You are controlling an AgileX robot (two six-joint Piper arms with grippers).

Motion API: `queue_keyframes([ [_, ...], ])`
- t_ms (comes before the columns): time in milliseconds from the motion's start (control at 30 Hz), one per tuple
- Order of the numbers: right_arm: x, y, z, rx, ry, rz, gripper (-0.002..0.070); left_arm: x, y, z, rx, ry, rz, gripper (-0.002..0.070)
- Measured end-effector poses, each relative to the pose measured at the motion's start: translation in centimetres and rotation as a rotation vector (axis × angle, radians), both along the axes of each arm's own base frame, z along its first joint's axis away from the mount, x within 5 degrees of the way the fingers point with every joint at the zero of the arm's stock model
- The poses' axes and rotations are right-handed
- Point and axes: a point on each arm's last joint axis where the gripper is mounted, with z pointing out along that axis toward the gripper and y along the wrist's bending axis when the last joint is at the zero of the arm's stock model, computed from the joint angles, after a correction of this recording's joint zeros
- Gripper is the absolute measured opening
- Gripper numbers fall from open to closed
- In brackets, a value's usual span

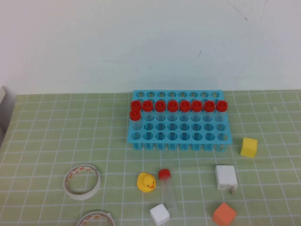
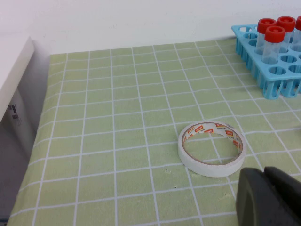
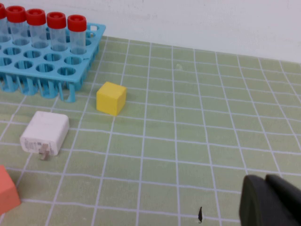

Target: Place the test tubes

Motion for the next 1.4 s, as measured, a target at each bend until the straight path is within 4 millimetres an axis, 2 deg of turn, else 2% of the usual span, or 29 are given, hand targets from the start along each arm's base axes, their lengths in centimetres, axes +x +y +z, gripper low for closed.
queue_keyframes([
  [1400,0.04,-0.06,0.05,-0.015,-0.011,-0.002,-0.0001,0.05,0.01,0.2,0.034,-0.026,-0.008,-0.0001],
])
